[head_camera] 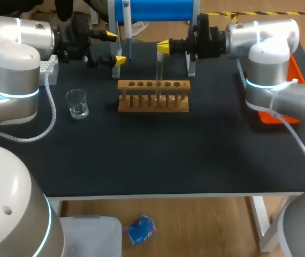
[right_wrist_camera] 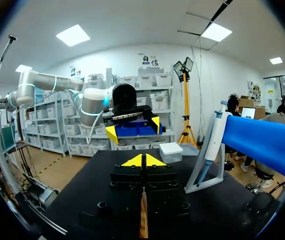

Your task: Invert the test tube, pick up the pipette, mount the tip to pipette, aspirate from beaker and dispense into the tube, eject the tip, return the pipette, and cap with the stopper.

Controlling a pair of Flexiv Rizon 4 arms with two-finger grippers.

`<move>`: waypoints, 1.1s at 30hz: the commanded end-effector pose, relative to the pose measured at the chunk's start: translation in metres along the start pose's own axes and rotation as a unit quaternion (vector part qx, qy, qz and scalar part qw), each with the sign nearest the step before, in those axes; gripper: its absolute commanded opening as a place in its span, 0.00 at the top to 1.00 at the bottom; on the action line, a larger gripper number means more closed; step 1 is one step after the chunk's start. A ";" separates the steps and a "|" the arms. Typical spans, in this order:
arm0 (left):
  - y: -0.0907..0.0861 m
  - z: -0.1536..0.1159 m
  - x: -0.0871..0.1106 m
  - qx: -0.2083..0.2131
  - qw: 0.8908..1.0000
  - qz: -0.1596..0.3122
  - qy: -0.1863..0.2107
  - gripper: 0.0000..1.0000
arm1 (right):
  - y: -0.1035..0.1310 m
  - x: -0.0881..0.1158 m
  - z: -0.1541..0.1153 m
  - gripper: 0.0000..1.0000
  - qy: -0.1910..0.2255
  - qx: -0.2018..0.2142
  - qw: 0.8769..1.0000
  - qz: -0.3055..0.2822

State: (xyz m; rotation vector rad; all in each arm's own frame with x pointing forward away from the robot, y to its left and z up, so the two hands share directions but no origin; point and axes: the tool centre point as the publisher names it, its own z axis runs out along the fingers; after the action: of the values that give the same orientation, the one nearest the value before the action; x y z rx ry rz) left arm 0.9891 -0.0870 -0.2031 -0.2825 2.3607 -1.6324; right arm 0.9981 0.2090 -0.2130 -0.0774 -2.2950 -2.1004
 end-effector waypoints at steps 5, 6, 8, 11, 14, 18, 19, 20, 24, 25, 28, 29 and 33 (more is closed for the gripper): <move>0.000 0.000 0.000 -0.001 1.000 0.000 0.001 0.00 | -0.004 -0.002 0.001 1.00 -0.016 0.000 1.000 -0.025; 0.000 0.000 0.000 -0.001 1.000 0.000 0.001 0.00 | -0.005 -0.002 0.001 1.00 -0.018 0.000 0.999 -0.026; 0.000 0.000 0.000 -0.001 1.000 0.000 0.001 0.00 | -0.005 -0.002 0.000 1.00 -0.018 0.000 0.999 -0.028; 0.000 0.000 0.000 -0.001 1.000 0.000 0.001 0.00 | -0.007 0.000 0.000 1.00 -0.017 0.000 0.999 -0.028; 0.000 0.000 0.000 -0.001 1.000 0.000 0.001 0.00 | -0.010 0.001 0.001 1.00 -0.016 0.002 0.999 -0.027; 0.000 0.000 0.000 -0.001 1.000 0.000 0.001 0.00 | -0.015 0.001 0.000 1.00 -0.016 0.006 1.000 -0.023; 0.000 0.000 0.000 -0.001 1.000 0.000 0.001 0.00 | -0.016 0.001 0.000 1.00 -0.016 0.006 1.000 -0.022; 0.000 0.000 0.000 -0.001 1.000 0.000 0.001 0.00 | -0.016 0.001 0.000 1.00 -0.016 0.006 1.000 -0.022; 0.000 0.000 0.000 -0.001 1.000 0.000 0.001 0.00 | -0.018 0.001 0.000 1.00 -0.015 0.006 1.000 -0.017; 0.000 0.000 0.000 -0.001 1.000 0.000 0.001 0.00 | -0.018 0.001 0.000 1.00 -0.015 0.006 1.000 -0.017; 0.000 0.000 0.000 -0.001 1.000 0.000 0.001 0.00 | -0.013 0.003 -0.001 1.00 -0.014 0.001 1.000 -0.020; 0.000 0.000 0.000 -0.001 1.000 0.000 0.001 0.00 | -0.011 0.003 -0.001 1.00 -0.014 -0.002 1.000 -0.022; 0.000 0.000 0.000 -0.001 1.000 0.000 0.001 0.00 | 0.001 0.003 -0.002 1.00 -0.012 -0.013 0.999 -0.030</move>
State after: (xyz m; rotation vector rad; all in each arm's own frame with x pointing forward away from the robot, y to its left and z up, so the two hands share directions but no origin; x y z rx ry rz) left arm 0.9891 -0.0869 -0.2031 -0.2825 2.3607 -1.6324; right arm 0.9952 0.2082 -0.2143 -0.0393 -2.3129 -2.1675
